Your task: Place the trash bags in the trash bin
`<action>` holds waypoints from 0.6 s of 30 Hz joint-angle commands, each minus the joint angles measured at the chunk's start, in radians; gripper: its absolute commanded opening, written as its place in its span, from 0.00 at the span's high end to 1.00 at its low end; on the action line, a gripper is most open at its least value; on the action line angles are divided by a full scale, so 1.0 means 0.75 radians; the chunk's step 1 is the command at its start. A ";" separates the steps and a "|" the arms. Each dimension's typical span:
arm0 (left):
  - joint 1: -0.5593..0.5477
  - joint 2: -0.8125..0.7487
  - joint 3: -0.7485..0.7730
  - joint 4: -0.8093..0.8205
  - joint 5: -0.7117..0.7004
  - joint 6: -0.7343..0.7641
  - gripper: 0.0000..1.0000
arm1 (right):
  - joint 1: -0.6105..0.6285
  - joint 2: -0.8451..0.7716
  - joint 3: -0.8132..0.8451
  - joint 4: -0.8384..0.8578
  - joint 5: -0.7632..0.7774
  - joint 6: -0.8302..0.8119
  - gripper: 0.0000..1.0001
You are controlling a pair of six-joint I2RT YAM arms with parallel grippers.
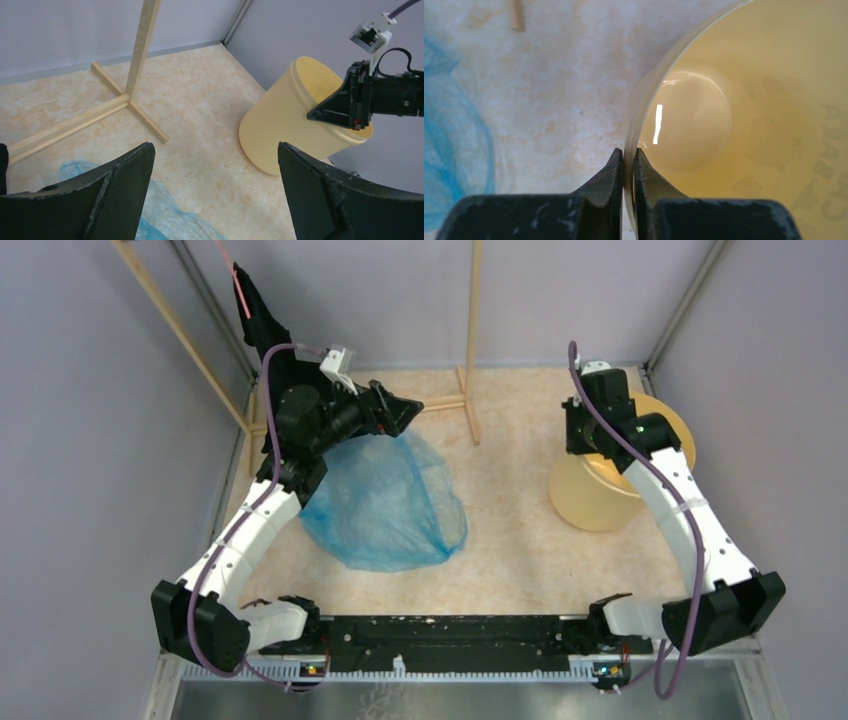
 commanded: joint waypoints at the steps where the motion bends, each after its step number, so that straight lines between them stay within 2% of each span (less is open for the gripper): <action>1: 0.011 0.005 0.004 0.071 -0.002 0.024 0.01 | 0.036 -0.106 -0.117 0.074 -0.142 0.024 1.00; 6: 0.009 0.006 0.011 0.045 -0.049 0.060 0.01 | 0.115 -0.123 -0.141 0.080 -0.118 0.050 1.00; 7: 0.009 0.006 0.011 0.045 -0.052 0.064 0.01 | 0.131 -0.125 -0.140 0.082 -0.117 0.052 0.97; 8: 0.009 0.006 0.010 0.042 -0.057 0.068 0.01 | 0.146 -0.123 -0.133 0.076 -0.108 0.053 0.92; 13: 0.008 0.002 0.012 0.030 -0.087 0.089 0.01 | 0.212 -0.098 0.007 -0.057 0.082 0.068 0.50; 16: 0.009 -0.002 0.015 0.026 -0.085 0.088 0.01 | 0.271 -0.072 0.149 -0.128 0.183 0.069 0.36; 18: 0.010 -0.009 0.018 0.026 -0.084 0.090 0.01 | 0.332 -0.030 0.253 -0.151 0.227 0.074 0.32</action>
